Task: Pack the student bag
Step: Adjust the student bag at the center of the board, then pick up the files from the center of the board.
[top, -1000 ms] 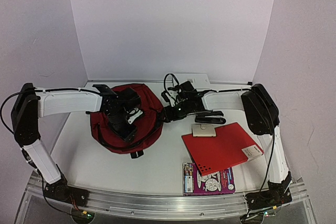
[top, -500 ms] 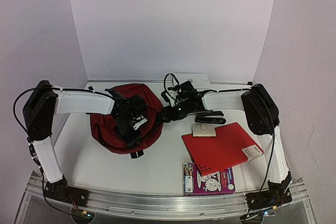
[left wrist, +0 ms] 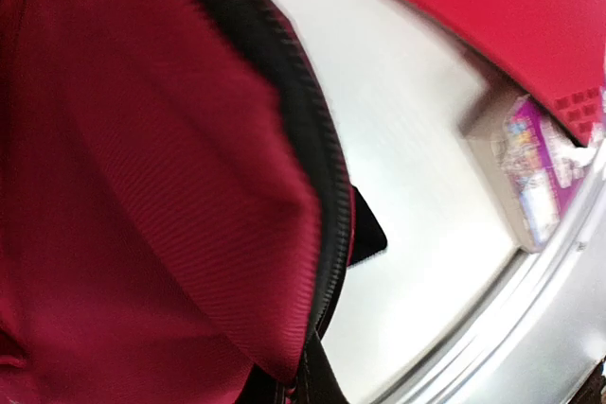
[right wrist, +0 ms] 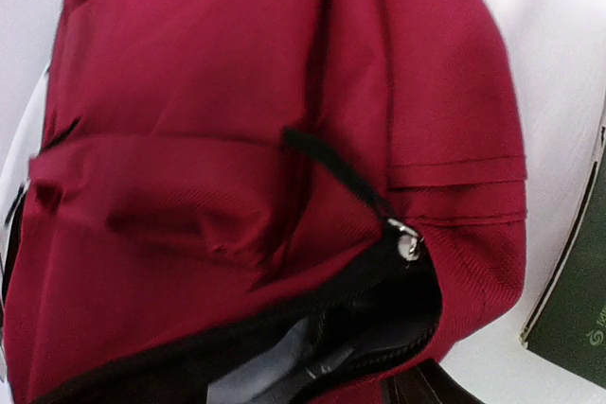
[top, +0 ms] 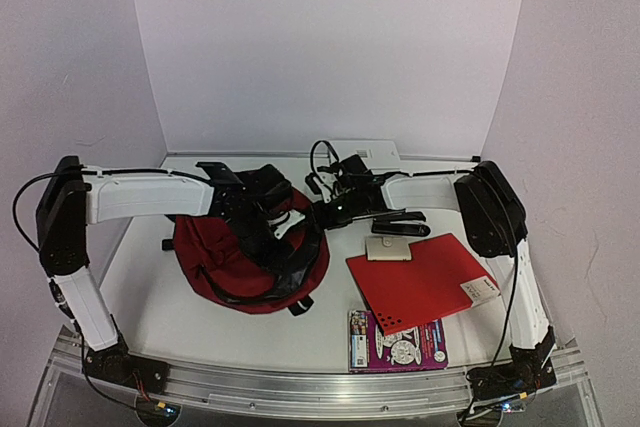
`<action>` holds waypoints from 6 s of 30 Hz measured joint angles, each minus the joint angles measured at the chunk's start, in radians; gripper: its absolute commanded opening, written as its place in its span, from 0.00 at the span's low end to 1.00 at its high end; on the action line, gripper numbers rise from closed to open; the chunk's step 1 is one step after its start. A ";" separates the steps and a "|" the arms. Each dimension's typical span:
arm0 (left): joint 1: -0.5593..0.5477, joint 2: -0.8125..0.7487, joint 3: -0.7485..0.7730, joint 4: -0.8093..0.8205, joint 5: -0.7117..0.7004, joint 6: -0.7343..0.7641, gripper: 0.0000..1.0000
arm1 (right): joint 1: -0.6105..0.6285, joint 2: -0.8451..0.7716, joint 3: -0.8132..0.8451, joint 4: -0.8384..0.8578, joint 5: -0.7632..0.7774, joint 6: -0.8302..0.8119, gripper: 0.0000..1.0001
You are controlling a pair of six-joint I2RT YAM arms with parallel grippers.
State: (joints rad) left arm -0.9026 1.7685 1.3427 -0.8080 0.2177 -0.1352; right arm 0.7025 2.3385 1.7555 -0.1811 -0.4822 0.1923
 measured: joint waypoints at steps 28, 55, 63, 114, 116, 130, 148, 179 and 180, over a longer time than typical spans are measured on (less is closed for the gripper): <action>0.542 0.059 -0.023 0.072 -0.072 -0.211 0.23 | 0.058 -0.271 -0.226 0.007 -0.002 -0.037 0.70; 0.221 -0.245 0.000 0.030 -0.130 -0.235 0.76 | 0.094 -0.165 -0.193 -0.034 0.058 -0.095 0.68; 0.191 -0.099 -0.097 0.016 -0.163 -0.310 0.64 | 0.094 -0.165 -0.193 -0.042 0.063 -0.099 0.67; 0.440 -0.416 -0.178 0.159 -0.051 -0.312 1.00 | -0.117 -0.900 -0.253 -0.263 0.031 -0.058 0.98; 0.396 -0.426 -0.214 0.194 -0.037 -0.316 1.00 | -0.120 -0.928 -0.245 -0.263 0.009 0.004 0.98; 0.058 0.089 -0.144 0.557 0.132 -0.427 1.00 | -0.269 -0.926 -0.222 -0.291 -0.157 0.293 0.98; -0.072 0.350 -0.047 1.004 0.186 -0.683 0.86 | -0.465 -1.053 -0.472 -0.432 -0.045 -0.214 0.98; 0.354 0.049 -0.274 0.699 -0.211 -0.697 0.90 | -0.798 -0.937 -0.580 -0.632 0.045 -0.628 0.98; 0.311 0.024 -0.261 0.655 -0.255 -0.678 0.90 | -0.808 -0.930 -0.580 -0.637 0.046 -0.639 0.98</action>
State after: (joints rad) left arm -0.5918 1.7924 1.0815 -0.1526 -0.0371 -0.8135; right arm -0.1053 1.4087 1.1759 -0.8182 -0.4366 -0.4471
